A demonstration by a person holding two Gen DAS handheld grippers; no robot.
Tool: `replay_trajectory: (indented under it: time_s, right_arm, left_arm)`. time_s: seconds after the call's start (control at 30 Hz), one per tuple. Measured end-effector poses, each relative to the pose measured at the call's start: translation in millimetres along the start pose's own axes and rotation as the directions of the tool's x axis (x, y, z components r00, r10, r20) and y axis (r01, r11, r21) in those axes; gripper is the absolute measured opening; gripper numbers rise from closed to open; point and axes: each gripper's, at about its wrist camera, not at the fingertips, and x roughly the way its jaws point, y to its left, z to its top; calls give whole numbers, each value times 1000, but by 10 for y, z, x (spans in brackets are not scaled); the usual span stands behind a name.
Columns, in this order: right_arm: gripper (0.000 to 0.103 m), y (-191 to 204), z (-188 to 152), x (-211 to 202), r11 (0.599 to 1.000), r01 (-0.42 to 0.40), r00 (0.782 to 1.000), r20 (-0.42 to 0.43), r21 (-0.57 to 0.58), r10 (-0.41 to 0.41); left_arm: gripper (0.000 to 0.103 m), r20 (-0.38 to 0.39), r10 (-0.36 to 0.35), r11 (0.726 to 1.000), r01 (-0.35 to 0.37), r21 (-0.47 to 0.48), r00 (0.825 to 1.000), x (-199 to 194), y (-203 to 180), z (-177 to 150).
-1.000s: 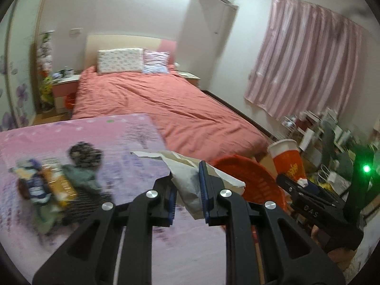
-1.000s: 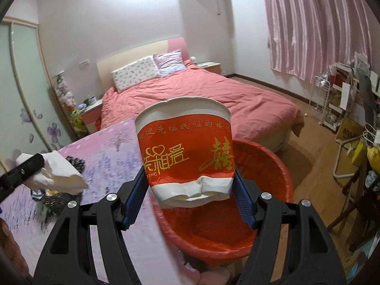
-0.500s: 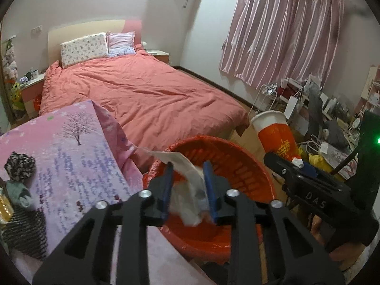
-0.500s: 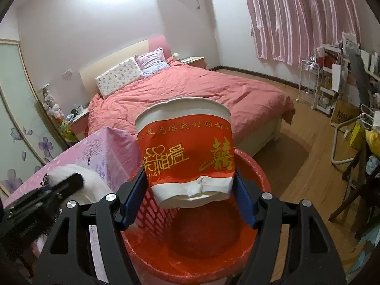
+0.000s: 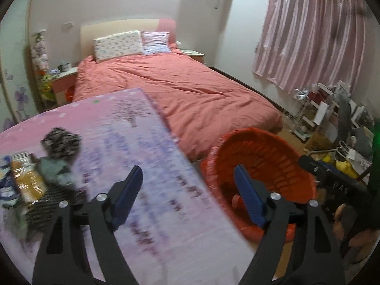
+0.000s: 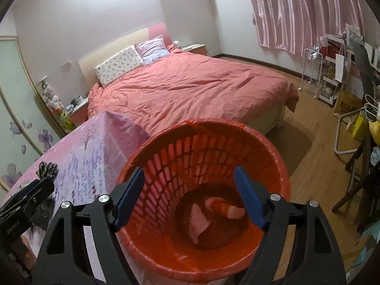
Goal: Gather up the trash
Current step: 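Open both tools to drop the cup and tissue into the basket, then move both tools back over the bed toward the clutter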
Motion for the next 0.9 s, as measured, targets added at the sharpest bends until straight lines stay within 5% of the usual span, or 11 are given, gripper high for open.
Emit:
replay_trajectory:
  time_s: [0.4,0.6,0.9]
  right_arm:
    - [66,969,-295,-18,979,-131,989,-92,-153,118]
    - [60,1693,-533,30,937,-254,961,-176,-239,215]
    - [52,2524,-817,179,878,-381,911,-281,-291,302]
  left_arm:
    - [79,32,174,975,-168,-144,984,-719,1164,-443]
    - [79,36,304,936,-291,-199,952,-1040,1762,-696]
    - [78,-10,346,896,-334,-294,938,-1249,2350,-969]
